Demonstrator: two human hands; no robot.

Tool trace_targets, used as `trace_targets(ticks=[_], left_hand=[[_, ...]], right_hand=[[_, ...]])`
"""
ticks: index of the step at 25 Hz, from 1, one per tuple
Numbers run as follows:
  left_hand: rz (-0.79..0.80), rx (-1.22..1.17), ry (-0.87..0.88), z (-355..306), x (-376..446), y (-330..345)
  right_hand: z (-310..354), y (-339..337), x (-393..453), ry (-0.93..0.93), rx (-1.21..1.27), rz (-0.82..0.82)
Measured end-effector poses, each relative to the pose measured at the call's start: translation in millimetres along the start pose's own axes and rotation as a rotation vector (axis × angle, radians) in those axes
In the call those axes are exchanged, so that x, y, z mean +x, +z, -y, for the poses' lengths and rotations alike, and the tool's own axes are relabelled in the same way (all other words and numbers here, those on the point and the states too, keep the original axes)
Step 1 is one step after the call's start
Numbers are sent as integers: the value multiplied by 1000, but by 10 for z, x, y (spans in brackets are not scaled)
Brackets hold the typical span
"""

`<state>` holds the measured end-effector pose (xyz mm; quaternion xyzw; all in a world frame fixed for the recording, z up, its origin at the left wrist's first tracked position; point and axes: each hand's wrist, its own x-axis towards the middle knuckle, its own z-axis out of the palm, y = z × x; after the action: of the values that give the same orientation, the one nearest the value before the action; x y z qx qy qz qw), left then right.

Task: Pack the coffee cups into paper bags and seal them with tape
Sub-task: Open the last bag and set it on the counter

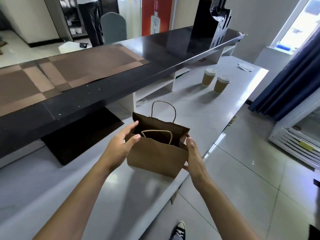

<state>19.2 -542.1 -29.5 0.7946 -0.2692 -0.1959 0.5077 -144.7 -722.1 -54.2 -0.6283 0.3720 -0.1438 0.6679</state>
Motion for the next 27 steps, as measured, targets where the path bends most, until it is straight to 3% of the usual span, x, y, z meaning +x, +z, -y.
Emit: trace_targets(ticks=[10,27], left_hand=[[49,3,49,-312,199,573],[35,-4,80,-1326,877,2528]], right_hand=[[133,-656,244,-27,62,-65],[293,-2817,1213,-53,100,-77]])
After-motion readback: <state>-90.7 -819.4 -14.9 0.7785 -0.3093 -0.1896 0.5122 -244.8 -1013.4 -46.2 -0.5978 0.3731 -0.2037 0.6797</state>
